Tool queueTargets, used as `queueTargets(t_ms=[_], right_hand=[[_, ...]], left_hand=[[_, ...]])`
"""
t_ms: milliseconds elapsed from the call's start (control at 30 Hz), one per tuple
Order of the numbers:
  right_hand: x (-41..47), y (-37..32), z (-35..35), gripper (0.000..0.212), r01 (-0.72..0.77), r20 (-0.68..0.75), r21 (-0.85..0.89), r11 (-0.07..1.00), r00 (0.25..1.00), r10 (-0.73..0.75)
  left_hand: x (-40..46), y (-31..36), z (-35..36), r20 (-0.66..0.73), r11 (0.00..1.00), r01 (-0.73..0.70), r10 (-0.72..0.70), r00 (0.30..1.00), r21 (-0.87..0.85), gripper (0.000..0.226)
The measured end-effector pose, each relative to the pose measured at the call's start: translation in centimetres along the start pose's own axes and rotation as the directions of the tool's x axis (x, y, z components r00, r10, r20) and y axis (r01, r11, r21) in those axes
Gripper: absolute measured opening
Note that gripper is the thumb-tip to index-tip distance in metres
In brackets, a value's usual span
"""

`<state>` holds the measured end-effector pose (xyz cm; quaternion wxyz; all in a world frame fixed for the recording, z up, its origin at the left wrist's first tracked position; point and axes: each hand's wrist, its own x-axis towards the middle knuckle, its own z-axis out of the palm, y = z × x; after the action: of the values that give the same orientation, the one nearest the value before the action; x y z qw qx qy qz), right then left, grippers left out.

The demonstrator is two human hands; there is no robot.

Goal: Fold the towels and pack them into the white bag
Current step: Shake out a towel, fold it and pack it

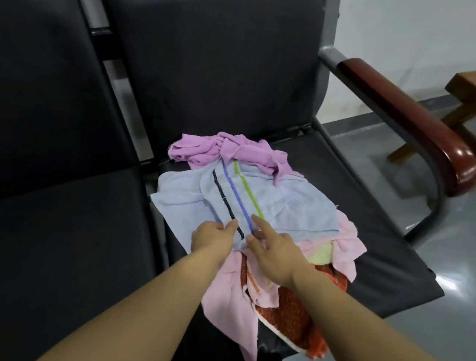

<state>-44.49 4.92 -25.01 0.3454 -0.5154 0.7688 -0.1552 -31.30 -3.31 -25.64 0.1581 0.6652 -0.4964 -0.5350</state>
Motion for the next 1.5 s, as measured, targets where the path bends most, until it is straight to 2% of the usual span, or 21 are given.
queueTargets(t_ms=[100,167,267,400,467,567,667,733,800,933,1033,1167,1233,1333,1367,1433,1500], right_hand=[[0.0,-0.1,-0.2,0.057,0.010,-0.010,0.045,0.999,1.000,-0.009],[-0.4,-0.6,-0.6,0.054,0.060,-0.119,0.084,0.995,0.992,-0.050],[-1.4,-3.3,-1.9,0.047,0.174,-0.369,0.245,0.954,0.926,-0.074],[-2.4,-9.1,-4.4,0.052,0.386,-0.513,0.210,0.898,0.825,-0.235],[-3.5,-13.0,-6.1,0.044,0.468,-0.482,0.290,0.835,0.825,-0.295],[-5.8,-19.4,-7.9,0.042,0.503,-0.344,0.411,0.760,0.858,-0.382],[-7.8,-25.5,-7.9,0.058,0.552,-0.174,0.358,0.753,0.832,-0.527],[-9.1,-28.7,-7.1,0.076,0.540,-0.030,0.285,0.792,0.831,-0.556],[-10.3,-31.1,-6.1,0.092,0.526,0.047,0.184,0.830,0.839,-0.542],[-12.5,-34.0,-4.3,0.087,0.528,0.066,0.087,0.845,0.843,-0.533],[-13.1,-35.5,-3.9,0.086,0.502,0.117,0.079,0.861,0.853,-0.508],[-13.8,-37.5,-2.6,0.049,0.526,0.257,0.123,0.841,0.802,-0.539],[-13.9,-38.7,-1.2,0.038,0.550,0.245,0.217,0.807,0.769,-0.590],[-14.8,-41.1,-0.2,0.043,0.508,0.104,0.503,0.699,0.767,-0.633],[-15.1,-41.8,-0.2,0.043,0.476,0.095,0.589,0.653,0.762,-0.641],[-16.3,-43.2,-0.5,0.041,0.400,0.190,0.674,0.621,0.719,-0.669],[-17.6,-44.3,-0.9,0.044,0.368,0.265,0.676,0.638,0.687,-0.677]], left_hand=[[-0.4,0.7,-0.5,0.007,0.991,-0.042,0.043,0.999,-0.125,0.034],[-1.4,1.7,-1.7,-0.016,0.972,-0.115,0.114,0.993,-0.204,0.032],[-3.0,3.8,-4.1,-0.043,0.954,-0.238,0.234,0.971,-0.184,0.032],[-6.6,7.3,-9.2,-0.089,0.895,-0.413,0.404,0.910,-0.166,0.028],[-9.0,8.7,-12.6,-0.011,0.869,-0.442,0.451,0.892,-0.223,0.024],[-12.8,10.0,-18.6,0.198,0.864,-0.423,0.481,0.854,-0.273,0.024],[-16.3,10.2,-25.3,0.322,0.837,-0.544,0.531,0.783,-0.057,0.018],[-18.3,10.1,-29.9,0.351,0.808,-0.585,0.529,0.772,0.070,0.020],[-20.1,9.9,-34.7,0.321,0.795,-0.585,0.519,0.792,0.161,0.024],[-22.1,8.1,-43.5,0.163,0.740,-0.518,0.500,0.850,0.429,0.020],[-23.2,6.2,-47.6,0.125,0.710,-0.465,0.477,0.870,0.529,0.016],[-24.7,4.1,-50.9,0.059,0.709,-0.496,0.544,0.837,0.502,0.022],[-25.3,3.6,-52.2,-0.018,0.703,-0.523,0.605,0.796,0.482,0.027],[-26.4,3.6,-53.5,-0.100,0.682,-0.569,0.676,0.730,0.461,0.026],[-26.8,3.6,-53.8,-0.115,0.674,-0.582,0.692,0.712,0.456,0.025],[-27.5,3.5,-54.3,-0.119,0.651,-0.600,0.718,0.686,0.465,0.025],[-28.0,3.4,-54.8,-0.117,0.630,-0.610,0.735,0.667,0.480,0.024]])
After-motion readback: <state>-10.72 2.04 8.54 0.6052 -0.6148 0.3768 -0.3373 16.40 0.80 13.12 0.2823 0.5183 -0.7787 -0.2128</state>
